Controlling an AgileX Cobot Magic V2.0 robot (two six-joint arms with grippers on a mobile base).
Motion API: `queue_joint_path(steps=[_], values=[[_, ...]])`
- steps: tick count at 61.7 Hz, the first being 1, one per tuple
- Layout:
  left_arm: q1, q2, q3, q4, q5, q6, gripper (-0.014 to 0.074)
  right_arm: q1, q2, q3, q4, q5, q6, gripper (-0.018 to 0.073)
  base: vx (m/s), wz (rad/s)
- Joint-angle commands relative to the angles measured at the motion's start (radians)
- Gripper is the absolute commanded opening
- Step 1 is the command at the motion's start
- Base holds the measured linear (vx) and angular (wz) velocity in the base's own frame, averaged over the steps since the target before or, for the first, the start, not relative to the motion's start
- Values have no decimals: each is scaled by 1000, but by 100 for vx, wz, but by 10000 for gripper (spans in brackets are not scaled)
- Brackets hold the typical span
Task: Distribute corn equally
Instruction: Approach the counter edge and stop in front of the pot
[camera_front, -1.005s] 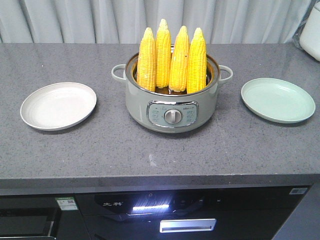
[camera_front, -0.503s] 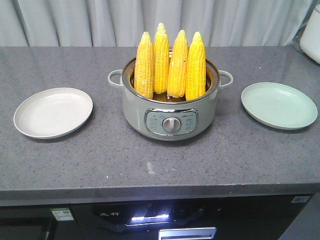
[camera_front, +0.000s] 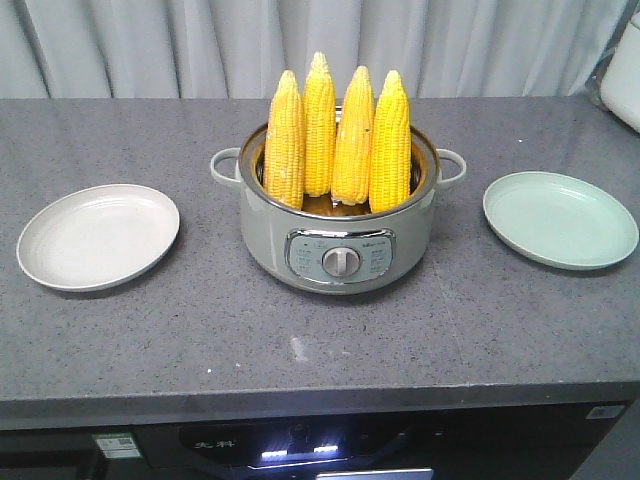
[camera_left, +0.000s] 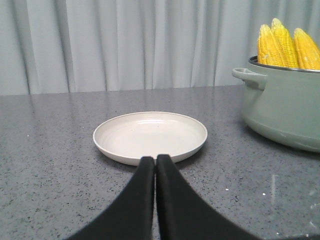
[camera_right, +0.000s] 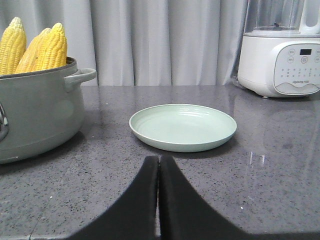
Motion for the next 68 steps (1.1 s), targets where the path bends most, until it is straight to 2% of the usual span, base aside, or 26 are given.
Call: queue_joint_path(steps=[1, 68], values=[[-6, -16, 15, -2, -68, -6, -6, -4, 2, 7, -6, -80, -1, -6, 3, -1], [-6, -16, 15, -2, -68, -6, -6, -4, 2, 7, -6, -80, -1, -6, 3, -1]])
